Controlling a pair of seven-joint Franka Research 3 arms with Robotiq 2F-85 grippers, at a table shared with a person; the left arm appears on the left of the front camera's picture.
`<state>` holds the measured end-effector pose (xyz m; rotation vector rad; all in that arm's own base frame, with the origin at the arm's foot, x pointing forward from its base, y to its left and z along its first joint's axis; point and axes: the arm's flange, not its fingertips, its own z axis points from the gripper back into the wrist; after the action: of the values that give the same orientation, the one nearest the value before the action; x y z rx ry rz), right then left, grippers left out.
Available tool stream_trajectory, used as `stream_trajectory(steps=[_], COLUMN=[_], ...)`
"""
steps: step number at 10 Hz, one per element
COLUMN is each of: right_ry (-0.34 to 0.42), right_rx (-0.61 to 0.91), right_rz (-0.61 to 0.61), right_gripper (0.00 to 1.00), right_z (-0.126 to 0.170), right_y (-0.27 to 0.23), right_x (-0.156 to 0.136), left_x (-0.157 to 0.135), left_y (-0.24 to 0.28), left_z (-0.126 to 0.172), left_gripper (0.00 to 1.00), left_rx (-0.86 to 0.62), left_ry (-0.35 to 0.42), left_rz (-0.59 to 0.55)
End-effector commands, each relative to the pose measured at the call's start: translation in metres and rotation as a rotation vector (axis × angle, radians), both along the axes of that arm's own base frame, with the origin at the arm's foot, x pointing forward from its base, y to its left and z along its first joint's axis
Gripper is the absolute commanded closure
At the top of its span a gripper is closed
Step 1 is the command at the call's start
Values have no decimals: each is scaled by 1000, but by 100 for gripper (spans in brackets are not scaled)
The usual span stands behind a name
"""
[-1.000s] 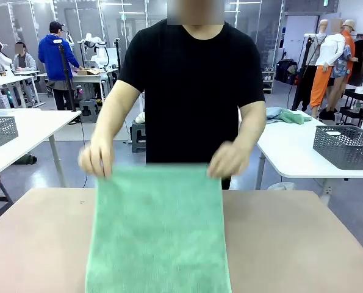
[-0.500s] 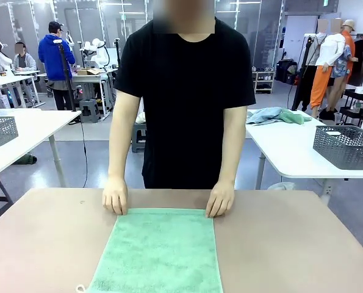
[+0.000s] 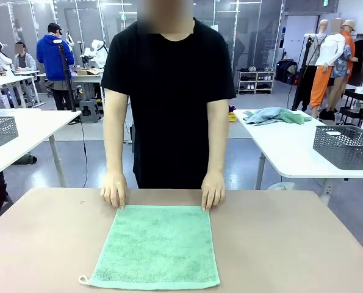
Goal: Fold the towels and place them in the basket.
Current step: When a person lays out a Towel with hook on the table, fold it in half twice.
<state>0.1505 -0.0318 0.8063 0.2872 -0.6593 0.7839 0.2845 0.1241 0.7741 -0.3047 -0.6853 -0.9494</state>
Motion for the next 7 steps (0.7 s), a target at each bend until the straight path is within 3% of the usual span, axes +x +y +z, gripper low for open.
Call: stream_trajectory(steps=[1,7], right_ry=[0,0], right_rx=[0,0], right_rz=[3,3], right_gripper=[0,0], right_z=[0,0], right_y=[0,0], right_x=[0,0], left_x=[0,0], left_y=[-1,-1], left_z=[0,0], left_gripper=[0,0], left_rx=[-3,-3], left_ry=[-1,-1], left_rz=[-2,-2])
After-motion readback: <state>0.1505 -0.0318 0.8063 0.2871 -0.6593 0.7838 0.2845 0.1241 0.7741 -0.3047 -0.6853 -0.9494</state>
